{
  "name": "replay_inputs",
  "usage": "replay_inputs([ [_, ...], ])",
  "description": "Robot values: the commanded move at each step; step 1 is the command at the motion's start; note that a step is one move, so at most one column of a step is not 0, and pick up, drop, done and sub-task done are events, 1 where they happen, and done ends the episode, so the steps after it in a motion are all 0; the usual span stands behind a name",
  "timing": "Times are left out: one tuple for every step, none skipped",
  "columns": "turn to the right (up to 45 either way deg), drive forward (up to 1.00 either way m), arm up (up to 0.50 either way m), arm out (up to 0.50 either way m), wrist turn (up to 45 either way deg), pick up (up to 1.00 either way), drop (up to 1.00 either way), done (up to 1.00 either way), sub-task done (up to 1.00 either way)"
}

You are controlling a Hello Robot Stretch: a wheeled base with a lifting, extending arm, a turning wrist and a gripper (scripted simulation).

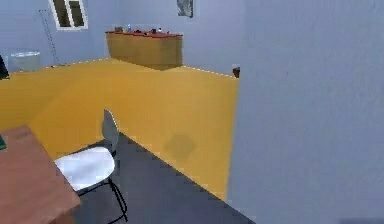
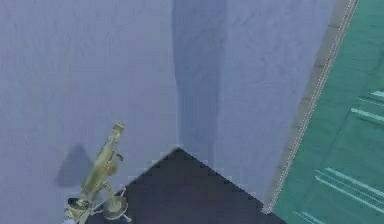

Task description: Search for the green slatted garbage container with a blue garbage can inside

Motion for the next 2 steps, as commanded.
replay_inputs([
  [0.0, 1.0, 0.0, 0.0, 0.0, 0.0, 0.0, 0.0, 0.0],
  [0.0, 0.2, 0.0, 0.0, 0.0, 0.0, 0.0, 0.0, 0.0],
])
